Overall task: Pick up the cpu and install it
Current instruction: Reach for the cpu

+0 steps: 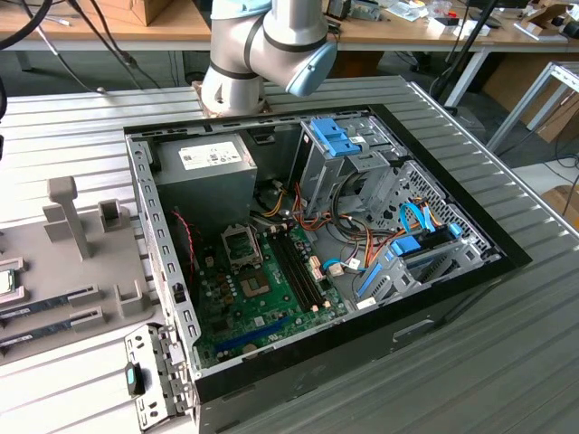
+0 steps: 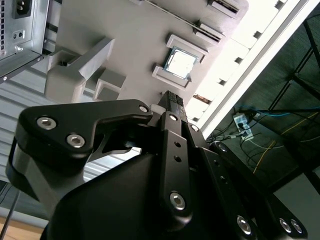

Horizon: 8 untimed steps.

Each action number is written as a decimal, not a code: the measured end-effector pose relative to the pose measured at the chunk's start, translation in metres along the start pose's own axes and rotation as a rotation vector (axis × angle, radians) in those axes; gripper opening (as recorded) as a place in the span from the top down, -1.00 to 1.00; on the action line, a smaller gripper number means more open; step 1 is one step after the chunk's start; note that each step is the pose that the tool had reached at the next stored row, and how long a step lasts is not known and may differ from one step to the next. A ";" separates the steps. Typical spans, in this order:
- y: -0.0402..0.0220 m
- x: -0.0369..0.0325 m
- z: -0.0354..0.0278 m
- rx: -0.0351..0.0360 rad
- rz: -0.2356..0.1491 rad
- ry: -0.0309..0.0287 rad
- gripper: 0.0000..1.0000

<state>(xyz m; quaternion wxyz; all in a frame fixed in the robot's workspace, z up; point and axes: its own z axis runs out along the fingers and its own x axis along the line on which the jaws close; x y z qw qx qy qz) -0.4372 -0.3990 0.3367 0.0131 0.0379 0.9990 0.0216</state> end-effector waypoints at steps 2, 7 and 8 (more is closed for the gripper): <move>0.0000 0.0005 0.0003 0.0000 0.000 0.0000 0.79; -0.0002 0.0020 0.0014 0.0000 0.000 0.0000 0.79; -0.0002 0.0023 0.0016 0.0000 0.000 -0.0001 0.79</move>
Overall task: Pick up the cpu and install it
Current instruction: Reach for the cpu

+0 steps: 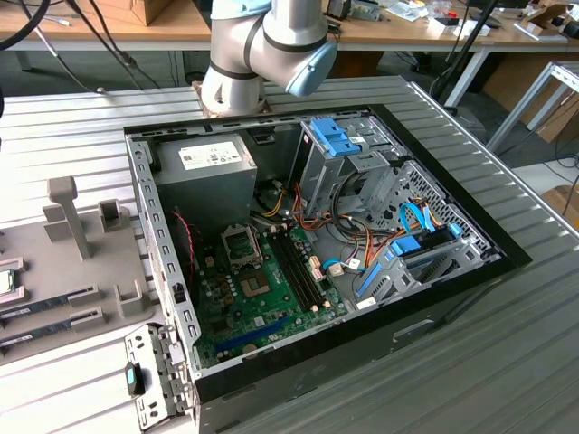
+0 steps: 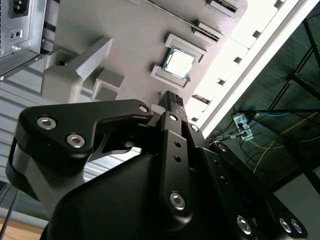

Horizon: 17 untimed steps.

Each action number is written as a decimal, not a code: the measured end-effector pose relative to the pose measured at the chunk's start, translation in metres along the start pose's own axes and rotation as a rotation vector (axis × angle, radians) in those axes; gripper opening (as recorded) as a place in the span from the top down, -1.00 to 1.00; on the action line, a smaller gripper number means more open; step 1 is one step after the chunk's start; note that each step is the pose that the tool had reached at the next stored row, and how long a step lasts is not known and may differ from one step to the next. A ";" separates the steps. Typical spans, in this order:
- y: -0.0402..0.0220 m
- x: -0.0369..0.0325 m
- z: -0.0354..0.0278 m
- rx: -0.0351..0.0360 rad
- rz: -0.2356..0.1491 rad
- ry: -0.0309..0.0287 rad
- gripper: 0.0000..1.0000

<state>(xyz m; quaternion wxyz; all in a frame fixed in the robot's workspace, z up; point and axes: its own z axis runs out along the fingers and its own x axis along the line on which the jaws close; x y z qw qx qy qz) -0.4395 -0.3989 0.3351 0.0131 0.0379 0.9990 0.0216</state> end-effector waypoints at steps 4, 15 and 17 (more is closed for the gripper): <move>-0.0001 0.0010 0.0007 0.0000 0.000 0.0000 0.79; -0.0004 0.0030 0.0037 0.0000 0.000 0.0001 0.79; -0.0004 0.0033 0.0045 0.0000 0.000 0.0001 0.79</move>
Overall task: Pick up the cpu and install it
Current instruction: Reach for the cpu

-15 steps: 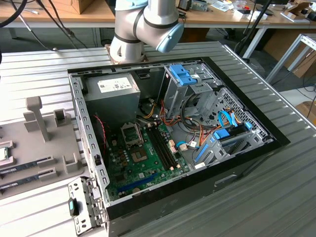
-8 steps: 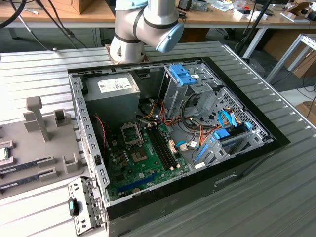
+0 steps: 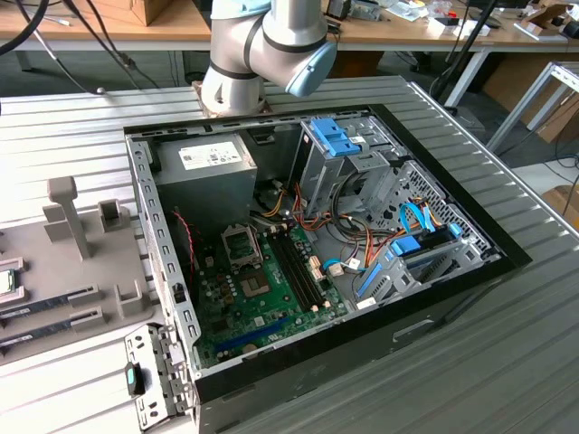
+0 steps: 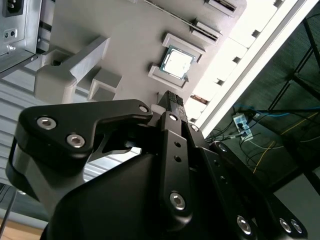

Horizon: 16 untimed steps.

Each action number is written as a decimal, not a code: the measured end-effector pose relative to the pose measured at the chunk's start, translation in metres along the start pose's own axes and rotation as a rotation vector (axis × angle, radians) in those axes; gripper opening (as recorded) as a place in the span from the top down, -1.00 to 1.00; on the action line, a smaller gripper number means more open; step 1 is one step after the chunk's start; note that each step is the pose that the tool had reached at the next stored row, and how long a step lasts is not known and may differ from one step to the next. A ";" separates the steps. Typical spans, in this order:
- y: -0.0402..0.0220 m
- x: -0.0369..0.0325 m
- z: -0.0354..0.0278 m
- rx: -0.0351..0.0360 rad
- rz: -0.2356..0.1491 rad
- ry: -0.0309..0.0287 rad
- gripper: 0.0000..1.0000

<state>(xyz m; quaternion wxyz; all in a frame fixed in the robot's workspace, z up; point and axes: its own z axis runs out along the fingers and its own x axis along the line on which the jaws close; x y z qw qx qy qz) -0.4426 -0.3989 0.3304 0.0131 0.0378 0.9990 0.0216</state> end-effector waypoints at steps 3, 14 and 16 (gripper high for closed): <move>-0.0001 0.0003 0.0008 0.0000 0.000 0.0000 0.79; -0.0003 0.0019 0.0040 0.0000 0.000 0.0000 0.79; -0.0004 0.0023 0.0046 0.0000 0.000 0.0000 0.79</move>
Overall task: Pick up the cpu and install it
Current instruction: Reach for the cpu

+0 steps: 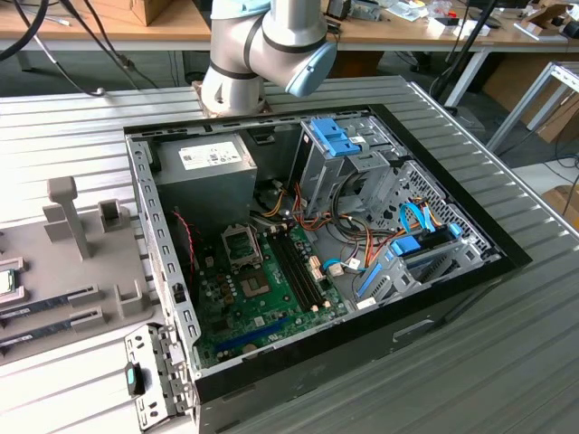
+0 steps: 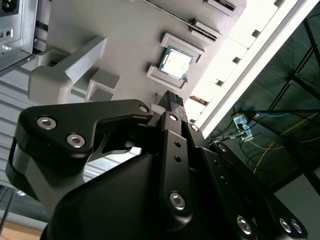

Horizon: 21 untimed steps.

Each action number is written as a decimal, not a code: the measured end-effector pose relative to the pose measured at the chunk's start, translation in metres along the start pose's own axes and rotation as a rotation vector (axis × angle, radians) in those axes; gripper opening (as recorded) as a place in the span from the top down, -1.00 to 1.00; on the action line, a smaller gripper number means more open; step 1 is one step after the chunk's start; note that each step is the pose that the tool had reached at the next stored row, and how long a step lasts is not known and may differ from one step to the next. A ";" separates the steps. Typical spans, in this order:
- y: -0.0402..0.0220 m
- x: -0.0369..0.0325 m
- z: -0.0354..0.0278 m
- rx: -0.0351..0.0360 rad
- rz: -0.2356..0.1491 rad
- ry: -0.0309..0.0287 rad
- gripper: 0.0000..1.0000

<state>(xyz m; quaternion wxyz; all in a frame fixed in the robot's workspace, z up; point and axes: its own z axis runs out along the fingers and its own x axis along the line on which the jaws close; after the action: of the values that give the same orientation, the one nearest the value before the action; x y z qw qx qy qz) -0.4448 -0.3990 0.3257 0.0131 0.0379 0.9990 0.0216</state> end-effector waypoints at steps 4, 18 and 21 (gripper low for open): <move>-0.0002 0.0011 0.0015 0.0000 0.000 0.0001 0.79; -0.0005 0.0030 0.0065 0.0000 0.000 0.0000 0.79; -0.0006 0.0031 0.0075 0.0000 0.000 0.0000 0.79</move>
<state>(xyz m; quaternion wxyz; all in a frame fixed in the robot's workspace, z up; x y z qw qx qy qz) -0.4478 -0.3989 0.3181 0.0131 0.0379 0.9990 0.0216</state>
